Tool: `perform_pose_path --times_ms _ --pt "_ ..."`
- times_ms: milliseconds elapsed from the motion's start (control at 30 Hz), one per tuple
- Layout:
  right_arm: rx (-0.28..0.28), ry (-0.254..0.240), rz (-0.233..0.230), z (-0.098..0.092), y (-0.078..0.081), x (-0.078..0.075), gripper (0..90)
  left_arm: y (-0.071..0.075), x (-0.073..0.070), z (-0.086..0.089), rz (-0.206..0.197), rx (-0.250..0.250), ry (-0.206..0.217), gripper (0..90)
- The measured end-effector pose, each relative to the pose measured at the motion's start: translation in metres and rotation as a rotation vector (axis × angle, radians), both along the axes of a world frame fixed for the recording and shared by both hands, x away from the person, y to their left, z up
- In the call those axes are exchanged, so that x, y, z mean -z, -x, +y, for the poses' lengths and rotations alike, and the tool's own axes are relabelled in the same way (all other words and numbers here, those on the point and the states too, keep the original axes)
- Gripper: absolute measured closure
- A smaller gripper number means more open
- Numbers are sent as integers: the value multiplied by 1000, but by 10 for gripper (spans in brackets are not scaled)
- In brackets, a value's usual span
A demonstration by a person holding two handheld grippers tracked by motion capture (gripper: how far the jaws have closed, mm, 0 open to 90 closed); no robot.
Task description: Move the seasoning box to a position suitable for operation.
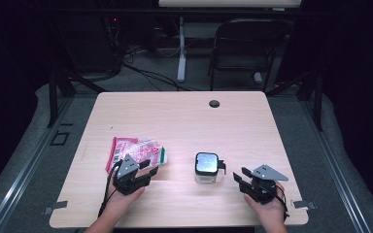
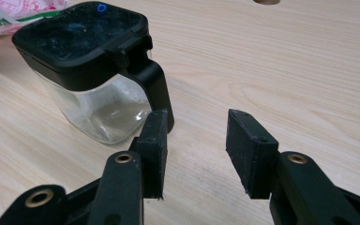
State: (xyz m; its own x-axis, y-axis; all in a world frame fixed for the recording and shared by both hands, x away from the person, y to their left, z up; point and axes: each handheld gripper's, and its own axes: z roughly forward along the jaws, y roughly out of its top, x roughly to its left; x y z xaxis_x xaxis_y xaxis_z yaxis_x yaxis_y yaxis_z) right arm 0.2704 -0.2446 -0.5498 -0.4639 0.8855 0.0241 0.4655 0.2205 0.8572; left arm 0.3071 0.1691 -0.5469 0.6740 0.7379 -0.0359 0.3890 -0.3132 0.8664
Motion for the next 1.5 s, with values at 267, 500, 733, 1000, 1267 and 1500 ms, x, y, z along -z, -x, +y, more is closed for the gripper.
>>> perform_pose_path --times_ms 267,500,733,1000,1267,1500 --pt "10 4 -9 -5 4 0 622 -4 -1 3 2 18 -3 548" --pt "-13 5 -16 -2 4 0 659 -1 0 2 2 38 -4 577" --pt "-40 7 -18 3 5 -2 688 -2 -1 5 1 21 6 584" --pt "-88 26 -14 15 0 1 673 -1 -3 7 -3 18 19 602" --pt "-99 39 -9 21 -4 3 643 2 -4 9 -3 20 11 612" --pt "-99 79 23 25 -15 8 622 6 -6 14 -16 -2 31 616"
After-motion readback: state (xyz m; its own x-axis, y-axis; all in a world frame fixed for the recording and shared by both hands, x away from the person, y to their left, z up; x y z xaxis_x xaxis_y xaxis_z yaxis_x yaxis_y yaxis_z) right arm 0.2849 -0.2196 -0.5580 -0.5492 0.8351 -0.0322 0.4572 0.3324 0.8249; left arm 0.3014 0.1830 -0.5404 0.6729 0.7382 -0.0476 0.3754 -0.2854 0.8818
